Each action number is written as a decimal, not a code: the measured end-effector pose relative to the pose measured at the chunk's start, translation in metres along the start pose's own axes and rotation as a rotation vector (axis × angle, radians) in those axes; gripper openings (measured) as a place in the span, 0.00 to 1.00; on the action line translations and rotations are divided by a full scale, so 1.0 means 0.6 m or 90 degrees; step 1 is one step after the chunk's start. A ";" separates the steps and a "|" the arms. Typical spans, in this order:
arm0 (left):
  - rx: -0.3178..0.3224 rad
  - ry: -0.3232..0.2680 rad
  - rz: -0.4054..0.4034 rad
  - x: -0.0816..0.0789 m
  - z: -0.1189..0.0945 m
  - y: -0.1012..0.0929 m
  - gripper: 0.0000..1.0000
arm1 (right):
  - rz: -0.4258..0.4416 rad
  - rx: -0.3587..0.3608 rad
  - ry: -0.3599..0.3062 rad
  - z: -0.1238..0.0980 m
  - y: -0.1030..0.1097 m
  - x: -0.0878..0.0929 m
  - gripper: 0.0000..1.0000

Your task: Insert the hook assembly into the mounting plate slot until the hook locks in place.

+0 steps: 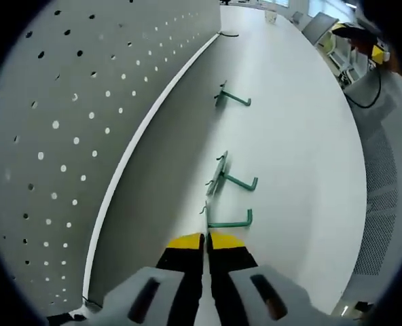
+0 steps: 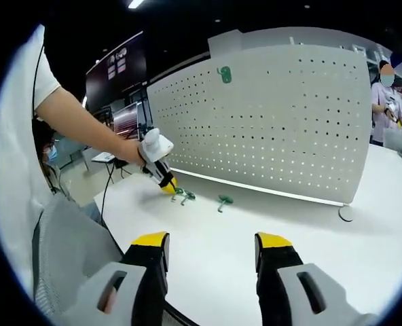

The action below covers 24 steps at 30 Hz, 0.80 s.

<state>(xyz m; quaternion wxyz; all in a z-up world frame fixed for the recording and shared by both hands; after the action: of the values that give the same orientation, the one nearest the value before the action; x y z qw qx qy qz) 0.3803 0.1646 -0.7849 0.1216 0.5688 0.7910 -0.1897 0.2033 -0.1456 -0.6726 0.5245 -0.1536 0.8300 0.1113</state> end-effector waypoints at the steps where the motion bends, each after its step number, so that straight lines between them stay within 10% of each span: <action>1: -0.002 0.004 0.001 0.003 -0.001 -0.002 0.01 | 0.001 -0.001 0.000 0.000 0.000 0.000 0.48; 9: -0.015 -0.040 0.000 0.008 -0.015 -0.004 0.01 | -0.005 -0.002 0.001 0.001 0.001 0.000 0.48; 24: -0.041 -0.233 -0.021 -0.036 -0.071 -0.016 0.01 | -0.003 -0.002 -0.006 0.000 0.000 -0.002 0.49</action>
<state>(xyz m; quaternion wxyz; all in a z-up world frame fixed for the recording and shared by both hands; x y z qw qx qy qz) 0.3790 0.1621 -0.7363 0.2789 0.5076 0.7704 -0.2665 0.2038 -0.1452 -0.6714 0.5282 -0.1558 0.8271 0.1123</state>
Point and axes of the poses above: the point that each gripper's makers call its tool centre point, and the gripper's own axes: z roughly forward along the fingers, y roughly to its left, x roughly out of its underside, the point moved 5 cm from there along -z, roughly backward along the fingers, and after that the axes turned 15 degrees about x, right-handed, at the moved point
